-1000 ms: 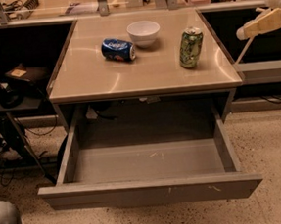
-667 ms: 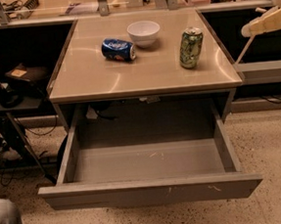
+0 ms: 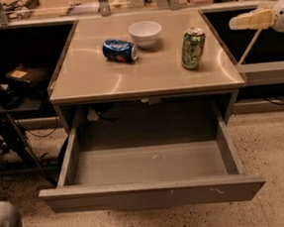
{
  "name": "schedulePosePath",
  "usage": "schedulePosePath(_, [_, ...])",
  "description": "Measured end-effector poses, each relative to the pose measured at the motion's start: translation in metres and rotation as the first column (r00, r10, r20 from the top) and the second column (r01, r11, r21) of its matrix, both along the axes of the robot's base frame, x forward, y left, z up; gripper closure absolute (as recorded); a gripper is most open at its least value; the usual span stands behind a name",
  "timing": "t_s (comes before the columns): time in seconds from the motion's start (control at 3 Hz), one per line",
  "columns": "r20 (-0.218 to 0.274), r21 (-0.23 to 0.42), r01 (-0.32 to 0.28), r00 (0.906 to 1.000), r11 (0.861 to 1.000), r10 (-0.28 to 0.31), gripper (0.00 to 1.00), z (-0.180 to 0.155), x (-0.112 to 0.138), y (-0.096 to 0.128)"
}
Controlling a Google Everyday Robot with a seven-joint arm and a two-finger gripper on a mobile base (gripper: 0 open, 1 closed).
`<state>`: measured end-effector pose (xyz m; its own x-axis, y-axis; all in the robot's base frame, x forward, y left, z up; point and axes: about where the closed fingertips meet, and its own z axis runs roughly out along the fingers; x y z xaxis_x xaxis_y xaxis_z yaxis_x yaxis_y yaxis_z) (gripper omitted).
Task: Place green can into top drawer
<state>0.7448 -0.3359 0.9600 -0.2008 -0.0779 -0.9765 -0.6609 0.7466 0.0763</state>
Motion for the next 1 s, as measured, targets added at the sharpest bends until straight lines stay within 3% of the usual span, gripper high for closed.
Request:
schedulePosePath(0.33, [0.0, 0.0, 0.0, 1.0, 1.0, 0.0, 0.0, 0.0, 0.0, 0.0])
schedulePosePath(0.67, [0.026, -0.056, -0.029, 0.9992, 0.998, 0.03, 0.0, -0.008, -0.007, 0.013])
schedulePosePath(1.0, [0.052, -0.083, -0.127, 0.99, 0.988, 0.131, 0.0, -0.023, -0.027, 0.058])
